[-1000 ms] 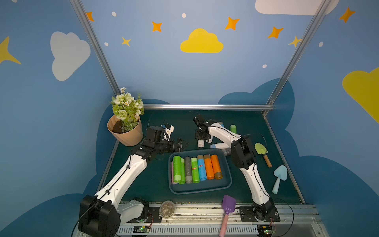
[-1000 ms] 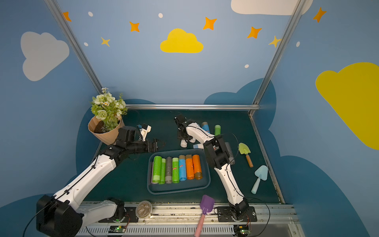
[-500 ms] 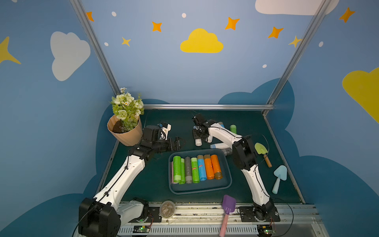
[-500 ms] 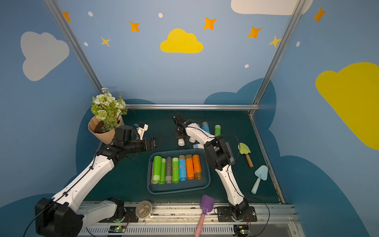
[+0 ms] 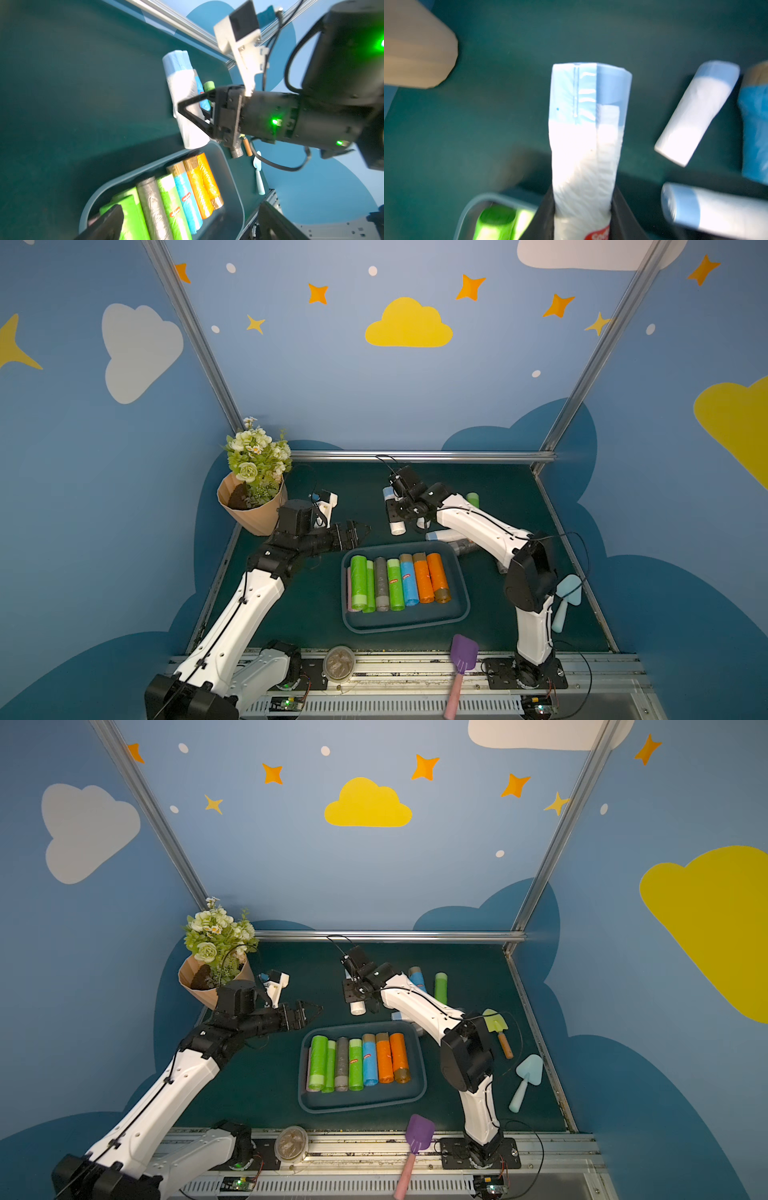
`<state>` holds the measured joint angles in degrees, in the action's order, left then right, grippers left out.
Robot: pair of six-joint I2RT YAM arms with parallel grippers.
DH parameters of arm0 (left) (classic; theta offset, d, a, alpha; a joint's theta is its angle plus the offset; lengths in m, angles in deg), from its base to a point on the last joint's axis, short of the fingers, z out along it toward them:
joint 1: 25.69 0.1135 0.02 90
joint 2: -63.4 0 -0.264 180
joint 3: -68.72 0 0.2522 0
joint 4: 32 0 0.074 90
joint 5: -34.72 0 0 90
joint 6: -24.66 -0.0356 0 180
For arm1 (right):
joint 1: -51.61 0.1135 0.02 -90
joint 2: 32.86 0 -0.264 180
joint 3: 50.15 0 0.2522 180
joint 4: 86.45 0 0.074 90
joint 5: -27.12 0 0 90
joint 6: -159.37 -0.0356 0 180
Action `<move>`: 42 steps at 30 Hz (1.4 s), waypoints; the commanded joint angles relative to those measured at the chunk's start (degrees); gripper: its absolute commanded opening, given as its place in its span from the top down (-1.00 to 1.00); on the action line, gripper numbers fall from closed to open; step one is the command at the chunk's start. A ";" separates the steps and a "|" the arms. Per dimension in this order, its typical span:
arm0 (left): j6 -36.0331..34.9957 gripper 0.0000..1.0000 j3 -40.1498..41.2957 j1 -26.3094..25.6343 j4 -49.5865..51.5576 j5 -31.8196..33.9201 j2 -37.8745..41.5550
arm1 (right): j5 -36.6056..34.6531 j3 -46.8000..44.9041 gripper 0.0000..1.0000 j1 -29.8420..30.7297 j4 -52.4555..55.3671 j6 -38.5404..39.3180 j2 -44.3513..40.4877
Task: Put the roll of trash bags into the storage box
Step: Pick up the roll of trash bags from the center of the board, then place the roll of trash bags in the storage box.
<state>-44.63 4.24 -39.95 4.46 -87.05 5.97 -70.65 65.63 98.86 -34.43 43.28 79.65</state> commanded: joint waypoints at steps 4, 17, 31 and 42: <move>-1.61 -1.00 6.89 0.02 11.73 3.99 7.27 | 2.32 -10.39 0.37 5.35 -0.04 -9.63 -7.43; 0.73 -1.00 9.09 -0.78 15.43 8.82 10.71 | 1.46 -27.08 0.38 15.17 -12.06 -24.26 -13.73; 0.73 -1.00 9.62 -1.85 15.71 13.37 19.10 | -1.96 -30.47 0.37 20.14 -17.11 -29.06 -12.39; 0.91 -1.00 9.50 -2.48 16.08 14.81 19.57 | -1.37 -29.31 0.36 20.26 -16.72 -30.60 -9.87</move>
<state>-43.64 14.08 -42.22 19.43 -73.30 25.44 -71.39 35.49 118.97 -50.19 13.64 68.96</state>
